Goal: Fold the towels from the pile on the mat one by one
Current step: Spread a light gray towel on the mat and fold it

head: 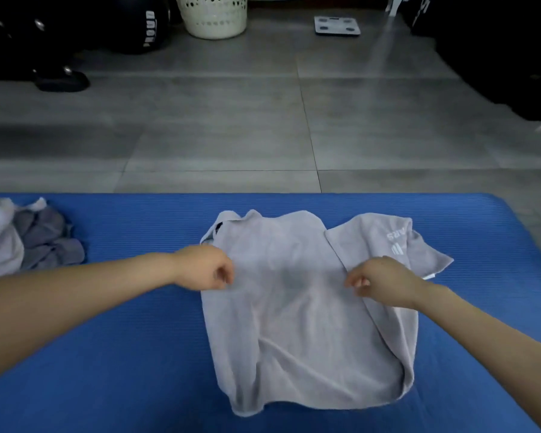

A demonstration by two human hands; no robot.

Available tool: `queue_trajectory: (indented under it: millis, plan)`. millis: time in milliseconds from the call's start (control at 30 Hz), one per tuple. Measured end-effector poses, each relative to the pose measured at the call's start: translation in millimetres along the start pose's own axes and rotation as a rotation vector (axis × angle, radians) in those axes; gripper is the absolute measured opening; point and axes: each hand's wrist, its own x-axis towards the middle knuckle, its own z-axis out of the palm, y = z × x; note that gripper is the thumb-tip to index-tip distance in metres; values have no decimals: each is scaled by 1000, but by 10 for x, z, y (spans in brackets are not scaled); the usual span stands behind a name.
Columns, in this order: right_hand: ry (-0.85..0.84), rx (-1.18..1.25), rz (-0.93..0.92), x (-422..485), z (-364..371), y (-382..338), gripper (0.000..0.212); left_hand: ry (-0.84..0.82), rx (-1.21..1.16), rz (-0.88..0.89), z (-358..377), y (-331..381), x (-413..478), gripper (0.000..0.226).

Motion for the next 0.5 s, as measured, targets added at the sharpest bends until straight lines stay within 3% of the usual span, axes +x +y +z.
queue_trajectory:
  millis: [133,200,267,367,500]
  plan:
    - [217,92,90,638,70,-103,29,283,45,-232,-111,-597,368,21]
    - [305,145,130,931,106,-146,31,343,-11,-297,-131,-875,537,33]
    - [340,183,150,1215,140,-153,35,345,-183,-305,-130,-1060,679,44]
    - [330,200,192,1575,177,-100,42,254,-635,-237,-105,-1162,825,50]
    - [301,184,227,1922,170,-20,49,175,-752,-204,51,-1260,955,46]
